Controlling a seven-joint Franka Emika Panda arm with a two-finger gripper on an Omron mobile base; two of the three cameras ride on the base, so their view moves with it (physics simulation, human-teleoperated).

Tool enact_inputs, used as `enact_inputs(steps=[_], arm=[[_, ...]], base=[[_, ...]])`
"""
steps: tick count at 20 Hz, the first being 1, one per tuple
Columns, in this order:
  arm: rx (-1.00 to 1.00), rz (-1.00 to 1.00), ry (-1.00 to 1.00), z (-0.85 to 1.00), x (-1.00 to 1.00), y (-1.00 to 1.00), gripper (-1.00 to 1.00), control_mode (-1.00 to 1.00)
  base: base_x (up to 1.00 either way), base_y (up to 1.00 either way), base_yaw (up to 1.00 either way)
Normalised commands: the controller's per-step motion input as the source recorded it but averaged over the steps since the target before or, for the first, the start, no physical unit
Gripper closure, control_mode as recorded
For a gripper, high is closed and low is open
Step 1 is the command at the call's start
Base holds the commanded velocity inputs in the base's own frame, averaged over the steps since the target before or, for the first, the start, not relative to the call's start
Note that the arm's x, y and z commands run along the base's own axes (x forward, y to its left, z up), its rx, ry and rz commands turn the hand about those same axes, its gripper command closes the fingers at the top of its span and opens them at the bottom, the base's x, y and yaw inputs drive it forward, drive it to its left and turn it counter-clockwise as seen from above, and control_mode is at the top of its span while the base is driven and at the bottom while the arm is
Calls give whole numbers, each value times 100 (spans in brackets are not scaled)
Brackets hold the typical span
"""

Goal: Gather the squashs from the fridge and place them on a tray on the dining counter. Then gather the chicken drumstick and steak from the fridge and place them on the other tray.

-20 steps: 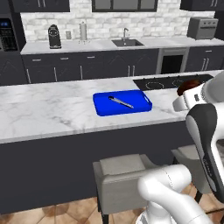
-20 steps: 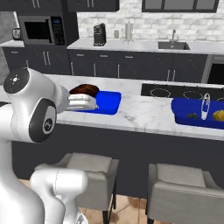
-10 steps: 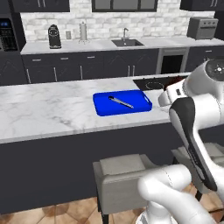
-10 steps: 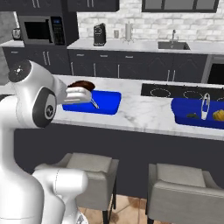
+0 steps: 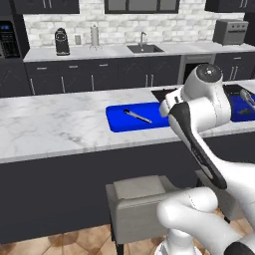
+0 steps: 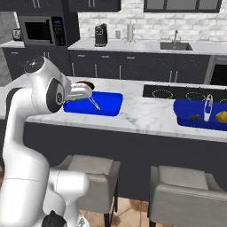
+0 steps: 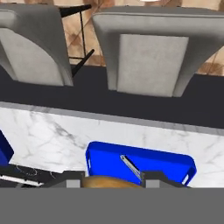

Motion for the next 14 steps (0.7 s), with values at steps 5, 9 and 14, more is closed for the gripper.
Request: enact_inputs(steps=[5, 9, 14], arm=[[0, 5, 13, -43, 32, -10, 100, -100], [0, 0, 16, -35, 45, 0, 100, -100], [0, 0, 19, -30, 64, 0, 100, -100]], base=[[0, 0, 0], [0, 0, 0], [0, 0, 0]])
